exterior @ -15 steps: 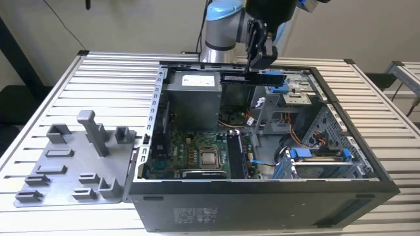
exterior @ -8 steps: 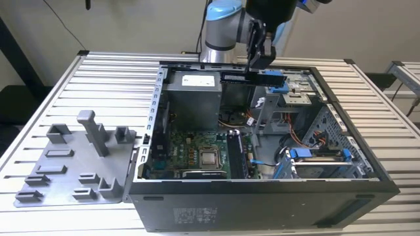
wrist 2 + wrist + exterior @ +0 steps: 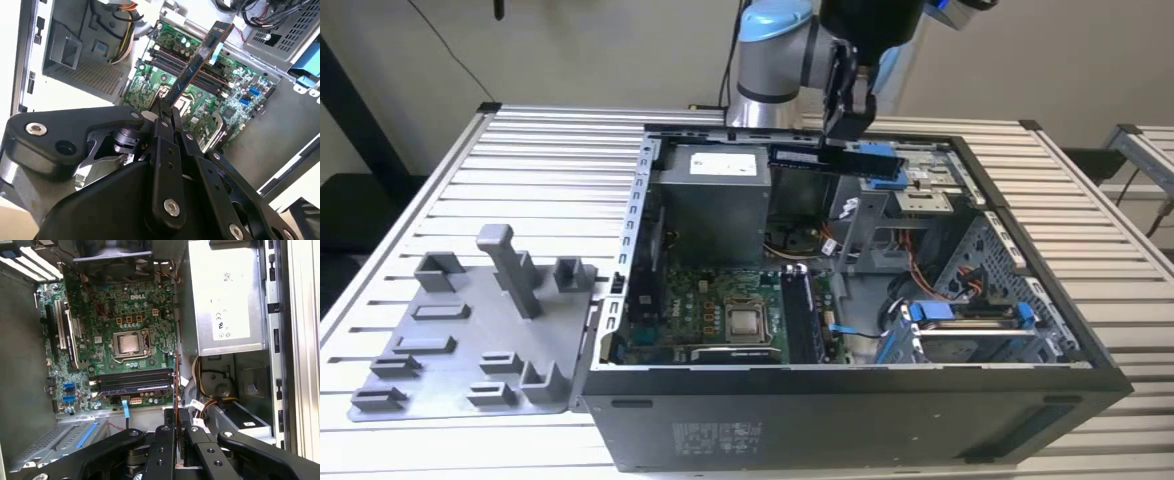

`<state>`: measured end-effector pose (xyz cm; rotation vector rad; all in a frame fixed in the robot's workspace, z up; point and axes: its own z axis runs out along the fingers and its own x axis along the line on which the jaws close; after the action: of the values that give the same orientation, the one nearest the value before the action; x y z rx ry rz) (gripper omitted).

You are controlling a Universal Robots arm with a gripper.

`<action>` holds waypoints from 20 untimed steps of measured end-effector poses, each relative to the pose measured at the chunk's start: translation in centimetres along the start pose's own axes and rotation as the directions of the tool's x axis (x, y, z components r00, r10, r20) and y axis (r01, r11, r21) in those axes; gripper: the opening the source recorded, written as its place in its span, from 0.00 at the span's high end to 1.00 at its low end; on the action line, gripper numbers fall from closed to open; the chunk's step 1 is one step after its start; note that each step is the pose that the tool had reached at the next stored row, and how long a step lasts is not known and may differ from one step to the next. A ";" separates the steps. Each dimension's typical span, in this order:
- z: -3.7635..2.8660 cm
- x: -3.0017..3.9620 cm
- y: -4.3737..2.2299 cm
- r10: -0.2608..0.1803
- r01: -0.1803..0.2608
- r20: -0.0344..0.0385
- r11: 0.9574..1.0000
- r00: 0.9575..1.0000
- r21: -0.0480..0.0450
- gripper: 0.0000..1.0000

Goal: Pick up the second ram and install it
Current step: 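Insert the second ram into the second slot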

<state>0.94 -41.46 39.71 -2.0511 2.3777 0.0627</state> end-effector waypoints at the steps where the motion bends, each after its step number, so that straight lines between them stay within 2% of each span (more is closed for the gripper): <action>1: 0.00 0.00 0.00 0.009 -0.009 0.000 1.000 1.000 0.000 0.86; 6: 0.01 0.00 0.00 0.055 -0.055 0.002 0.998 0.998 0.001 0.86; 10: 0.02 0.00 0.00 0.093 -0.093 0.003 0.996 0.996 0.002 0.86; 16: 0.03 0.00 0.00 0.150 -0.150 0.005 0.989 0.989 0.004 0.86; 20: 0.04 0.00 0.00 0.191 -0.191 0.006 0.981 0.981 0.005 0.86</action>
<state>0.95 -41.46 39.67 -1.8105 2.5609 0.0622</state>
